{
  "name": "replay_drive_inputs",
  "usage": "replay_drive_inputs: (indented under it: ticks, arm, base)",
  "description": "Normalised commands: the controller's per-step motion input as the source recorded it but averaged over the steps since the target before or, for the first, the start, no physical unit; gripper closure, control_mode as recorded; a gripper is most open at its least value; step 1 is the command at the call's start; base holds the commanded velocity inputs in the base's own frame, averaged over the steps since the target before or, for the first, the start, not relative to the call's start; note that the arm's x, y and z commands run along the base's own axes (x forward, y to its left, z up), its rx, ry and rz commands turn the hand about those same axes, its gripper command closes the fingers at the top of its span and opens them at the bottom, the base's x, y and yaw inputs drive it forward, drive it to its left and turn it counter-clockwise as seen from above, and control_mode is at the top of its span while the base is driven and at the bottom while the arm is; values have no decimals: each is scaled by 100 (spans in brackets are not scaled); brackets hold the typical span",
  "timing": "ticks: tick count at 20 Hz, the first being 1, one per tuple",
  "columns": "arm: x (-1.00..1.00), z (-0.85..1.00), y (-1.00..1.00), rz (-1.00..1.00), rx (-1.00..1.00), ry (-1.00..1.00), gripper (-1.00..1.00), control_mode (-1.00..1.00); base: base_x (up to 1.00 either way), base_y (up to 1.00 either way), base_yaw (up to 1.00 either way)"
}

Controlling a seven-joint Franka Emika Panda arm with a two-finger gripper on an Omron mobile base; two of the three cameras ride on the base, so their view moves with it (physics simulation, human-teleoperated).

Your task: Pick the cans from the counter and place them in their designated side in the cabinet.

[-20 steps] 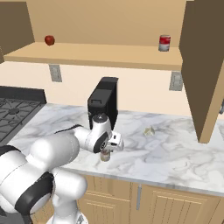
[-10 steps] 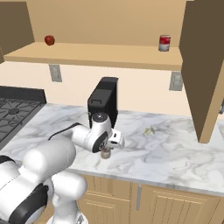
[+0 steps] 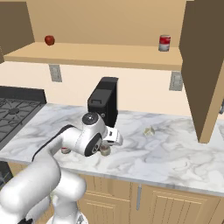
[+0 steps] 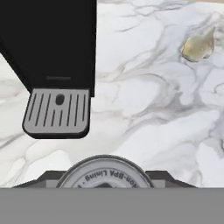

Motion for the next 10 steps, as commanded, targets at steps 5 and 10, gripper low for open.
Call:
replay_drive_inputs:
  ticks: [5, 10]
  arm:
    - [-31, 30, -2, 0, -7, -5, 100, -100]
    - [-32, 29, -6, 0, -5, -5, 100, -100]
  base:
    - [0, 0, 0]
    - [0, 0, 0]
